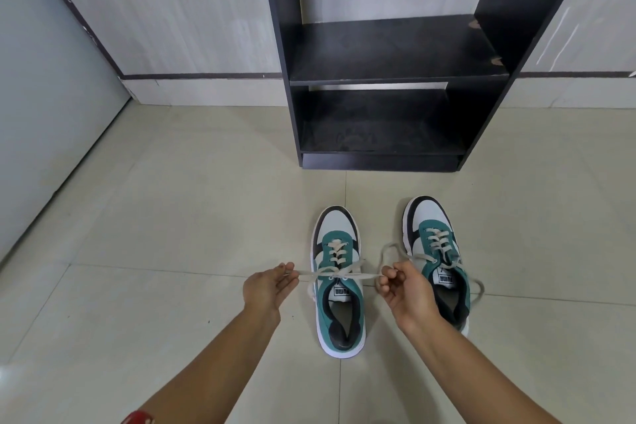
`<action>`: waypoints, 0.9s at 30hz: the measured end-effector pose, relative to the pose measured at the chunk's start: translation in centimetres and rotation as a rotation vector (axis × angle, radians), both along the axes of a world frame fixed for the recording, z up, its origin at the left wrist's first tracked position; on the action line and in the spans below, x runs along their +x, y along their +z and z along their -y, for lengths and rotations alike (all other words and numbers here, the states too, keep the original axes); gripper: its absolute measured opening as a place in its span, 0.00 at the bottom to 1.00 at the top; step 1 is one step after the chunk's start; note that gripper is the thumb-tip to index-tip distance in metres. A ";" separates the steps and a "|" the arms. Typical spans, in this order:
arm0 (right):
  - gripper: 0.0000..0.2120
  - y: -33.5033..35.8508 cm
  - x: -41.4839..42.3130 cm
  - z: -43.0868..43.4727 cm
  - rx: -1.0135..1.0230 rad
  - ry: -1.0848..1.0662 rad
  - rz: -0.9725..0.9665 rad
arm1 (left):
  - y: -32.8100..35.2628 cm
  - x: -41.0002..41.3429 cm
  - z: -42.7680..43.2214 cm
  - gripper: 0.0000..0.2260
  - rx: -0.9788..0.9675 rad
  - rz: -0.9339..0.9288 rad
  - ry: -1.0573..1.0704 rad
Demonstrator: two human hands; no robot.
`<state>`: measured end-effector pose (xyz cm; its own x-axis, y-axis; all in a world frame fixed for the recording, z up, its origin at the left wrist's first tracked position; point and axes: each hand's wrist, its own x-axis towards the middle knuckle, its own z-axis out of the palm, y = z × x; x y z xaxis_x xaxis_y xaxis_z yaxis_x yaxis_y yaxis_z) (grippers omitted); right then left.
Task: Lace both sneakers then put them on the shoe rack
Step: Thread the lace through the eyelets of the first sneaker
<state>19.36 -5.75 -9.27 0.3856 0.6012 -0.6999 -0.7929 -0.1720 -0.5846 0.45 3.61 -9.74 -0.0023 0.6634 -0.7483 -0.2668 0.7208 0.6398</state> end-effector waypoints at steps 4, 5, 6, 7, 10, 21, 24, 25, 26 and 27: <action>0.14 -0.1 0.5 0.3 -0.039 -0.006 0.017 | 0.0 -0.1 -0.2 0.07 0.010 -0.026 -0.006; 0.14 -0.1 0.5 0.3 -0.045 -0.012 0.013 | -0.1 -0.1 -0.3 0.07 0.008 -0.037 -0.009; 0.14 -0.2 0.6 0.3 -0.049 -0.014 0.008 | -0.2 -0.2 -0.3 0.07 0.006 -0.045 -0.009; 0.14 -0.2 0.7 0.3 -0.050 -0.015 0.005 | -0.3 -0.2 -0.4 0.08 0.003 -0.043 -0.002; 0.13 0.0 1.0 0.4 -0.029 0.027 -0.034 | -0.4 -0.2 -0.2 0.09 0.022 -0.044 0.008; 0.07 0.6 -0.9 2.5 -0.189 0.664 0.444 | 0.2 2.5 3.2 0.35 0.221 -0.408 -0.791; 0.08 1.0 -1.1 2.7 -0.199 0.679 0.465 | 0.0 2.8 3.2 0.30 0.381 -0.644 -0.876; 0.09 1.1 -1.0 2.7 -0.196 0.687 0.485 | 0.3 2.8 3.2 0.26 0.470 -0.723 -0.877; 0.09 1.0 -0.9 2.8 -0.196 0.703 0.510 | 0.6 2.8 3.1 0.24 0.563 -0.786 -0.866; 0.09 1.0 -0.8 2.9 -0.199 0.724 0.533 | 0.9 2.7 2.9 0.22 0.647 -0.833 -0.850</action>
<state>18.52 -8.62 -8.24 0.2631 0.7092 -0.6541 -0.0872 -0.6577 -0.7482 3.15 0.70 -8.80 0.2854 0.9160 -0.2818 0.7368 -0.0216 0.6758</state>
